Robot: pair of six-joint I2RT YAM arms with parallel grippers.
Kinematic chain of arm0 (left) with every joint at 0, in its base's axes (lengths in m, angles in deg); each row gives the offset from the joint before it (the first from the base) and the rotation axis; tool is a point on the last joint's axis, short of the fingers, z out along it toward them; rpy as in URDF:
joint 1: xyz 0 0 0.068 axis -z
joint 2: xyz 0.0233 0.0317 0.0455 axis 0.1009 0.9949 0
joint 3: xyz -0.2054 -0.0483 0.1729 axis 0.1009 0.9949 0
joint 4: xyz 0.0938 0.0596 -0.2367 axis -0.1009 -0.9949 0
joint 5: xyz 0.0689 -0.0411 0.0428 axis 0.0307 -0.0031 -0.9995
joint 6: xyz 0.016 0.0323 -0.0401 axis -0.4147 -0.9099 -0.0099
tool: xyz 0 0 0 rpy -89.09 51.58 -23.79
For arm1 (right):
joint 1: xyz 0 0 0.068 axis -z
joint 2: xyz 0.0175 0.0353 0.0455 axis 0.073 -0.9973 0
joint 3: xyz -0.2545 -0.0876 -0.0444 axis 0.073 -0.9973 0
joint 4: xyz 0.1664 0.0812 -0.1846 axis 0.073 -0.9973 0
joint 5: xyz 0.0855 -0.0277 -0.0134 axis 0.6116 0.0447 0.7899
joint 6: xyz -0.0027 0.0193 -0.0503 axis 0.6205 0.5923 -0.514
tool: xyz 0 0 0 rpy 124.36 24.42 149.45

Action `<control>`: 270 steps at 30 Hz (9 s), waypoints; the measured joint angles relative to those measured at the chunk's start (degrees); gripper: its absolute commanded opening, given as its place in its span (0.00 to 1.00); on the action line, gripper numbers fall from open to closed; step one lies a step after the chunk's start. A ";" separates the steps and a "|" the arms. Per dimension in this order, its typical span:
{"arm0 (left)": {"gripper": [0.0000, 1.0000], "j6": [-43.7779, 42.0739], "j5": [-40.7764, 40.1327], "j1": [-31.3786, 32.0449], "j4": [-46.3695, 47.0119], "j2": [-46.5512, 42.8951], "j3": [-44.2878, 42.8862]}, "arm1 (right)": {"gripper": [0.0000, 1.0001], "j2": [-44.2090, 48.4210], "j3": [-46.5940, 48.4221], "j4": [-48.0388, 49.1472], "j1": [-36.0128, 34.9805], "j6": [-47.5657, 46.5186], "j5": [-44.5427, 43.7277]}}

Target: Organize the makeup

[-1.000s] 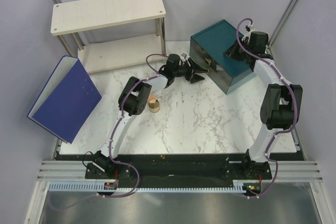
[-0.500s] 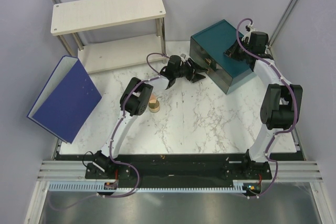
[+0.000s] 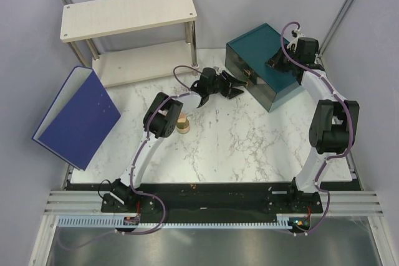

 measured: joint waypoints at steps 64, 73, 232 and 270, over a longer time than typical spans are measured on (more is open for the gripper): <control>0.64 -12.92 -4.61 -3.37 2.47 -25.99 37.42 | 0.14 0.59 -1.03 0.66 -0.02 -0.02 0.00; 0.86 -33.51 -5.01 -5.29 -16.57 -38.95 30.71 | 0.14 0.61 -1.14 0.79 -0.02 -0.02 0.02; 0.76 -78.03 -28.00 0.20 -65.68 -42.45 13.92 | 0.18 1.20 -3.02 2.71 -2.27 -0.02 2.16; 0.17 -72.15 -32.89 -7.39 -70.55 -35.17 23.32 | 0.18 1.03 -2.84 2.51 -2.25 -0.02 2.56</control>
